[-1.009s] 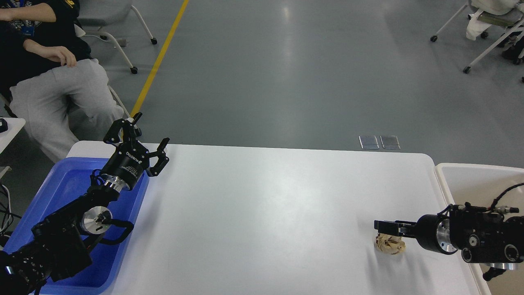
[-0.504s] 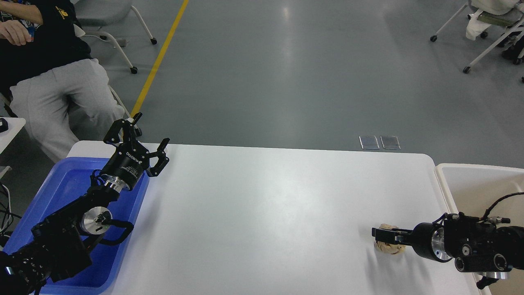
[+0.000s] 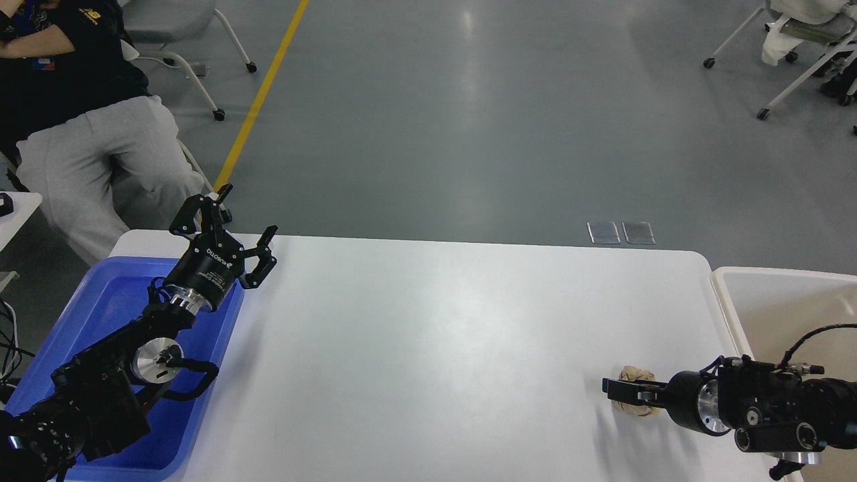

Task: Tidy desktop
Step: 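Close the right gripper around the crumpled paper ball, then lift the paper ball and carry it over the white bin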

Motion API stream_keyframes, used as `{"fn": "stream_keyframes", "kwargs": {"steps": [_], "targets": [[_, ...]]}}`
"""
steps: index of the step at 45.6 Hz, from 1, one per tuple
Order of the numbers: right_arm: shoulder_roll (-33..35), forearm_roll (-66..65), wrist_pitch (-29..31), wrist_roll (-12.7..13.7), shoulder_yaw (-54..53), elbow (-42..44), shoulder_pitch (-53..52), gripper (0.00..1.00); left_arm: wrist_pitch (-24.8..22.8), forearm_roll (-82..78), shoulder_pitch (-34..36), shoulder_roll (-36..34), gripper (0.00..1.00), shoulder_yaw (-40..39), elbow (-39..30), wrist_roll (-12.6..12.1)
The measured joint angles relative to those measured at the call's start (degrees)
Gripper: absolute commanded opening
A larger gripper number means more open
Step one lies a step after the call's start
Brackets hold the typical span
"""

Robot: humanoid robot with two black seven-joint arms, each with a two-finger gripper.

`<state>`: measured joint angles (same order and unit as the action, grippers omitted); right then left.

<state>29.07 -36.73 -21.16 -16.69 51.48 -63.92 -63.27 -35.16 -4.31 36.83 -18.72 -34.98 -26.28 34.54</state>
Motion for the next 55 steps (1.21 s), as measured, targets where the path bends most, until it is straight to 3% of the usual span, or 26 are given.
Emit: {"fn": "stream_keyframes", "kwargs": {"steps": [5,10,15,23,32,42,55], "targets": [[0.0,-0.2,0.0,0.0,0.0,0.1,0.2,0.37,0.0,0.0,0.0,0.0,1.00,0.0,0.0,0.0],[-0.1,-0.3,0.1,0.0,0.0,0.2,0.4,0.29,0.0,0.0,0.0,0.0,1.00,0.0,0.0,0.0],[0.0,-0.2,0.1,0.0,-0.1,0.2,0.6,0.00,0.0,0.0,0.0,0.0,1.00,0.0,0.0,0.0],[0.8,0.0,0.1,-0.5,-0.1,0.1,0.5,0.00,0.0,0.0,0.0,0.0,1.00,0.0,0.0,0.0],[4.3,0.2,0.6,-4.1,-1.0,-1.7,-1.1,0.00,0.0,0.0,0.0,0.0,1.00,0.0,0.0,0.0],[12.1,0.3,3.8,-7.8,-3.9,-7.7,-5.2,0.00,0.0,0.0,0.0,0.0,1.00,0.0,0.0,0.0],[23.9,0.2,10.8,-9.5,-6.7,-17.2,-13.2,0.00,0.0,0.0,0.0,0.0,1.00,0.0,0.0,0.0]]}}
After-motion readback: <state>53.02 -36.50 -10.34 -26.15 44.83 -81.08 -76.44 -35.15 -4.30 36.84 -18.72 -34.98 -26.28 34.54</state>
